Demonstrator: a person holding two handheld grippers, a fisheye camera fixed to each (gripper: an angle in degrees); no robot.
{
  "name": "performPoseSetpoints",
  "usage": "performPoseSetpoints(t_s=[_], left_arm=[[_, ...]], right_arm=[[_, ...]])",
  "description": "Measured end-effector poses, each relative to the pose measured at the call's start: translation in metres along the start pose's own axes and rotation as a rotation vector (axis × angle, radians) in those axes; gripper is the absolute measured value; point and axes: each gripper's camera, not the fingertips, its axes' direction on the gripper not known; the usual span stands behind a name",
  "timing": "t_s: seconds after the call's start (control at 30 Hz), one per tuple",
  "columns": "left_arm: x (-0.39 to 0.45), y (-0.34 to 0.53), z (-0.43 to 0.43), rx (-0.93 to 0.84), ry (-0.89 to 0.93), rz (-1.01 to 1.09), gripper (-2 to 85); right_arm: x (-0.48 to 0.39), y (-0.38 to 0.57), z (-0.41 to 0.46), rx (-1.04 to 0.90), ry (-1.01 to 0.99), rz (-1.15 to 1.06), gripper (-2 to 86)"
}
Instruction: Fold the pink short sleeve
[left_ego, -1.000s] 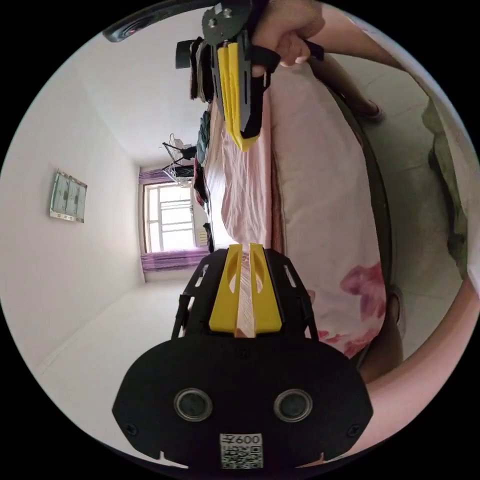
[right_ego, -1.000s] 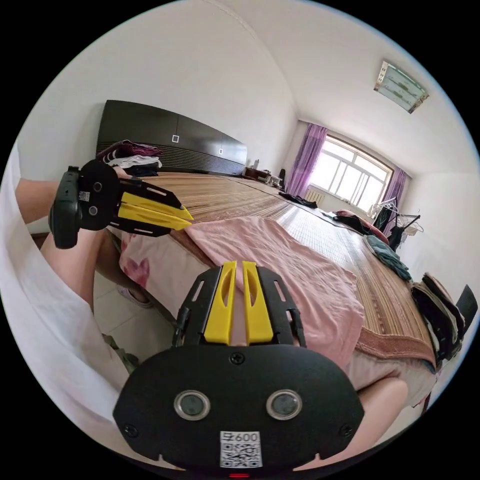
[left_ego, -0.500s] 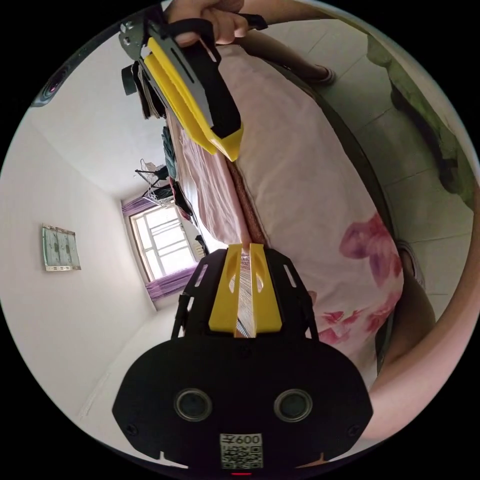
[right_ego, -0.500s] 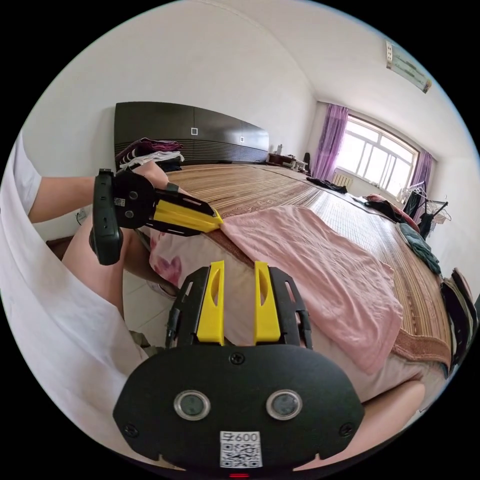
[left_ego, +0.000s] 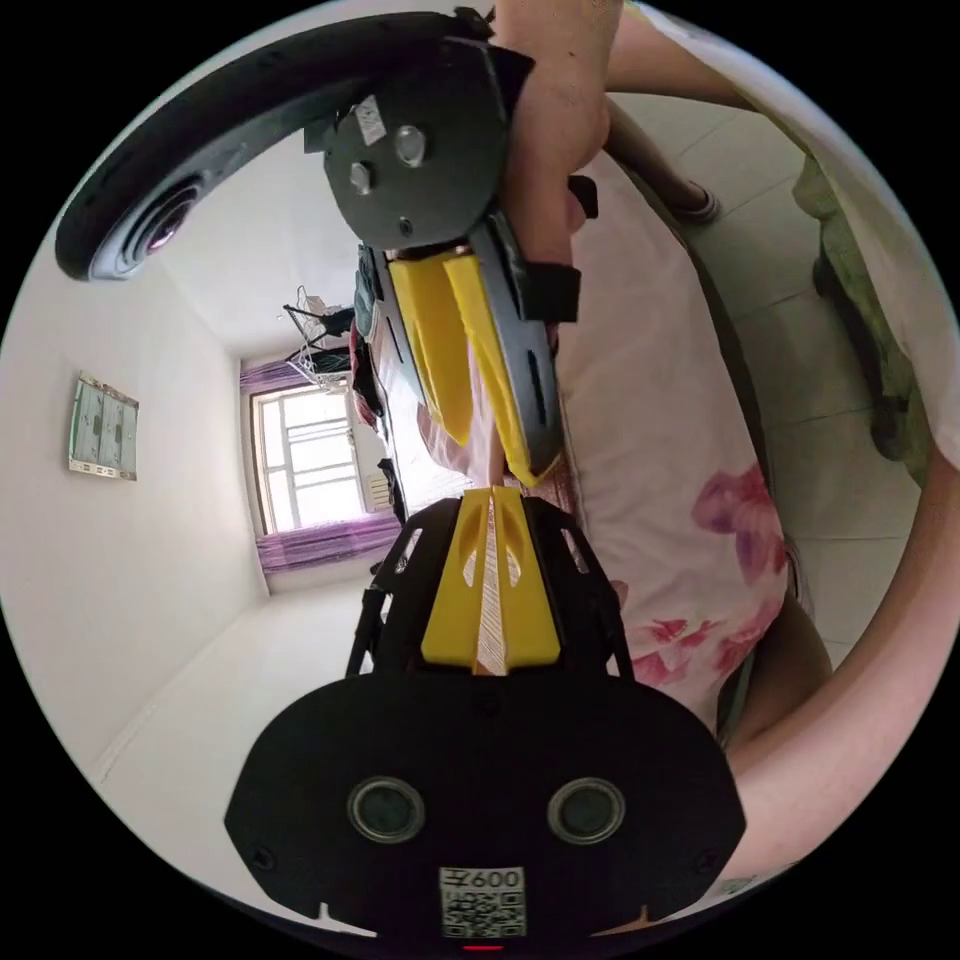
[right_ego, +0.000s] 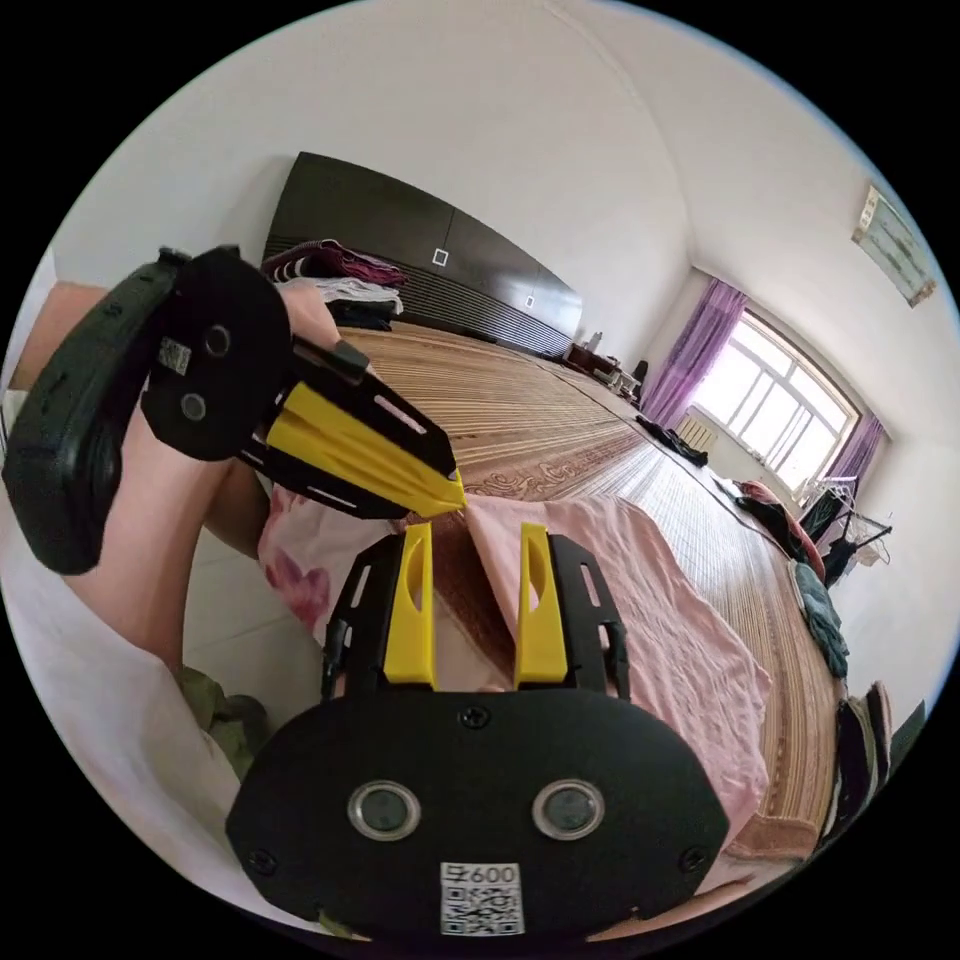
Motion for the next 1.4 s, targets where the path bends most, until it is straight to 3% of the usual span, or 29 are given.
performPoseSetpoints(t_s=[0.23, 0.43, 0.8, 0.97, 1.13, 1.4], left_arm=[[-0.005, 0.004, 0.000, 0.017, -0.006, -0.028, 1.8], [0.007, -0.002, -0.005, 0.011, -0.059, -0.031, 6.6], [0.040, -0.033, 0.014, -0.009, -0.126, 0.244, 3.3], [0.029, -0.019, 0.003, -0.053, -0.168, 0.144, 2.7], [0.038, 0.005, -0.008, -0.102, -0.141, 0.065, 2.5], [0.064, -0.020, -0.066, -0.099, -0.082, -0.052, 2.3]], right_arm=[[-0.045, -0.004, 0.026, -0.041, 0.117, -0.081, 0.8], [-0.074, -0.009, 0.041, -0.049, 0.120, -0.084, -0.8], [-0.146, -0.024, 0.075, -0.099, 0.236, -0.183, -0.8], [-0.155, 0.012, 0.095, -0.258, 0.448, -0.302, -0.8], [-0.145, 0.053, 0.070, -0.350, 0.508, -0.342, -0.7], [-0.187, 0.031, 0.054, -0.408, 0.562, -0.422, -0.3]])
